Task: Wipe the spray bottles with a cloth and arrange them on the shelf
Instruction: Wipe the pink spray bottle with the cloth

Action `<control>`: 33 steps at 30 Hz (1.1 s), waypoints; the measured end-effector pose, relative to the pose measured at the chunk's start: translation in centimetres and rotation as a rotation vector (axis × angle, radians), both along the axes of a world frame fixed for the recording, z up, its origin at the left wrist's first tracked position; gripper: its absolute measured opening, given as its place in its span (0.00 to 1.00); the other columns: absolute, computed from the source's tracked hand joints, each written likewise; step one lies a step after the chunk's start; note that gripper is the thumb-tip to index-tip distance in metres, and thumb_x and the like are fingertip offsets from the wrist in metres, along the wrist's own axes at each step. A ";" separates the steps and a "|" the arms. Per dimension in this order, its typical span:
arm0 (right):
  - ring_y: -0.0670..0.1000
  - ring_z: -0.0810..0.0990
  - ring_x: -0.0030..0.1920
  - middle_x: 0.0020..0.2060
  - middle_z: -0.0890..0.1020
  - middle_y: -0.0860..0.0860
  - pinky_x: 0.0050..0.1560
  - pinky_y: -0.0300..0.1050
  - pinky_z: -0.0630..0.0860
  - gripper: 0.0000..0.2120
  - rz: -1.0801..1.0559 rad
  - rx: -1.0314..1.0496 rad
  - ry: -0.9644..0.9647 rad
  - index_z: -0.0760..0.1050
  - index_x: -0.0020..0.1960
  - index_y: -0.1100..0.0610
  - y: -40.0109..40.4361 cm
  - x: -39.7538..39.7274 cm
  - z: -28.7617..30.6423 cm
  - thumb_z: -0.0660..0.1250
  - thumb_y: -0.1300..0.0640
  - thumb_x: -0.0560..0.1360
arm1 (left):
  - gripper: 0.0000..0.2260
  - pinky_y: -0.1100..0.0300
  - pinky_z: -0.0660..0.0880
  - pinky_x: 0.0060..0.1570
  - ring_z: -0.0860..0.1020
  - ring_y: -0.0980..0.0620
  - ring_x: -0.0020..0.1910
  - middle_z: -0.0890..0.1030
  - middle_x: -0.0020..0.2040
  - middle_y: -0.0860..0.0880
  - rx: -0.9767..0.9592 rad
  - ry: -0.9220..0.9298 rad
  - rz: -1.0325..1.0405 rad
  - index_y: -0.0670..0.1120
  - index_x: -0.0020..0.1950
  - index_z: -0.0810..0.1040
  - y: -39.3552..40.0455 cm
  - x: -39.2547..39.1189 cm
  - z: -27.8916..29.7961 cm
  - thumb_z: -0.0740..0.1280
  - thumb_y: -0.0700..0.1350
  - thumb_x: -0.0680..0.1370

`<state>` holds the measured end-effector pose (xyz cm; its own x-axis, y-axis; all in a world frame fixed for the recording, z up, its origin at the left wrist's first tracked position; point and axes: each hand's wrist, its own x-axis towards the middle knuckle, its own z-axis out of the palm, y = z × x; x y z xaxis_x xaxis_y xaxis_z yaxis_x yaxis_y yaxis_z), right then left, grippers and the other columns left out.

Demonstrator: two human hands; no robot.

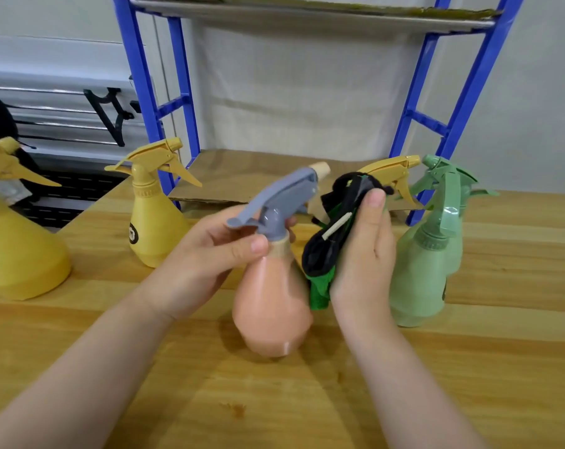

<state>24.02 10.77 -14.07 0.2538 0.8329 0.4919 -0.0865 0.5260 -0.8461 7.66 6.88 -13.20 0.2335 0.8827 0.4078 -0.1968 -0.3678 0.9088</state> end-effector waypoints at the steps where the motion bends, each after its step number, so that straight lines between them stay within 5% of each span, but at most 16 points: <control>1: 0.41 0.79 0.47 0.43 0.81 0.42 0.52 0.39 0.72 0.17 -0.021 -0.003 -0.001 0.76 0.47 0.45 0.0 0.1 0.1 0.51 0.41 0.80 | 0.22 0.61 0.77 0.52 0.81 0.53 0.51 0.84 0.52 0.51 -0.011 -0.067 0.026 0.49 0.54 0.84 0.1 -0.1 0.1 0.79 0.56 0.64; 5: 0.47 0.82 0.49 0.44 0.84 0.47 0.54 0.44 0.76 0.21 0.086 -0.082 0.037 0.78 0.49 0.49 -0.3 0.2 0.3 0.52 0.38 0.78 | 0.20 0.59 0.77 0.54 0.80 0.56 0.52 0.84 0.53 0.54 0.039 -0.186 0.224 0.52 0.52 0.84 0.3 -0.4 0.4 0.79 0.56 0.63; 10: 0.37 0.79 0.43 0.39 0.82 0.38 0.45 0.29 0.71 0.17 0.151 -0.015 -0.024 0.76 0.48 0.48 -1.4 -0.7 0.3 0.51 0.42 0.80 | 0.10 0.51 0.71 0.55 0.74 0.61 0.50 0.78 0.46 0.63 0.385 0.498 0.788 0.61 0.50 0.79 0.8 0.2 -0.4 0.70 0.56 0.70; 15: 0.40 0.77 0.45 0.42 0.79 0.41 0.48 0.34 0.71 0.19 0.111 0.070 -0.156 0.74 0.49 0.52 -1.6 -1.6 -0.5 0.51 0.40 0.79 | 0.14 0.48 0.64 0.53 0.71 0.50 0.45 0.72 0.41 0.55 0.615 0.860 1.029 0.49 0.49 0.82 0.8 0.5 -1.0 0.67 0.57 0.74; 19: 0.46 0.77 0.50 0.48 0.78 0.47 0.50 0.42 0.75 0.22 0.070 0.053 -0.449 0.71 0.56 0.54 -1.9 -2.2 -1.1 0.55 0.37 0.77 | 0.07 0.52 0.61 0.53 0.72 0.47 0.45 0.74 0.40 0.49 0.748 0.960 1.044 0.47 0.46 0.76 0.0 1.4 -1.1 0.60 0.46 0.79; 24: 0.47 0.74 0.41 0.40 0.77 0.47 0.39 0.34 0.68 0.18 -0.073 0.069 -0.503 0.70 0.51 0.56 -1.4 -1.3 -0.8 0.61 0.40 0.76 | 0.01 0.56 0.61 0.52 0.70 0.51 0.45 0.73 0.41 0.51 0.671 0.853 0.899 0.45 0.43 0.76 0.2 2.3 -1.7 0.67 0.39 0.74; 29: 0.50 0.75 0.39 0.39 0.79 0.50 0.38 0.45 0.70 0.25 -0.226 0.134 -0.601 0.73 0.51 0.58 -1.3 -0.6 -0.2 0.56 0.36 0.76 | 0.08 0.55 0.64 0.49 0.70 0.58 0.45 0.71 0.41 0.55 0.592 0.701 0.723 0.45 0.42 0.77 -0.4 2.8 -1.3 0.59 0.44 0.76; 33: 0.56 0.79 0.37 0.36 0.81 0.50 0.36 0.51 0.75 0.27 -0.320 0.172 -0.655 0.75 0.50 0.58 -1.3 -0.1 0.2 0.50 0.37 0.79 | 0.18 0.53 0.65 0.49 0.70 0.58 0.46 0.72 0.42 0.54 0.565 0.687 0.703 0.46 0.42 0.78 -0.4 2.9 -1.4 0.59 0.58 0.79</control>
<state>23.92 9.49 -13.83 0.0809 0.6650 0.7425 0.5862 0.5708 -0.5750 10.60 6.53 -14.62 0.0864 0.6368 0.7662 0.6924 -0.5914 0.4134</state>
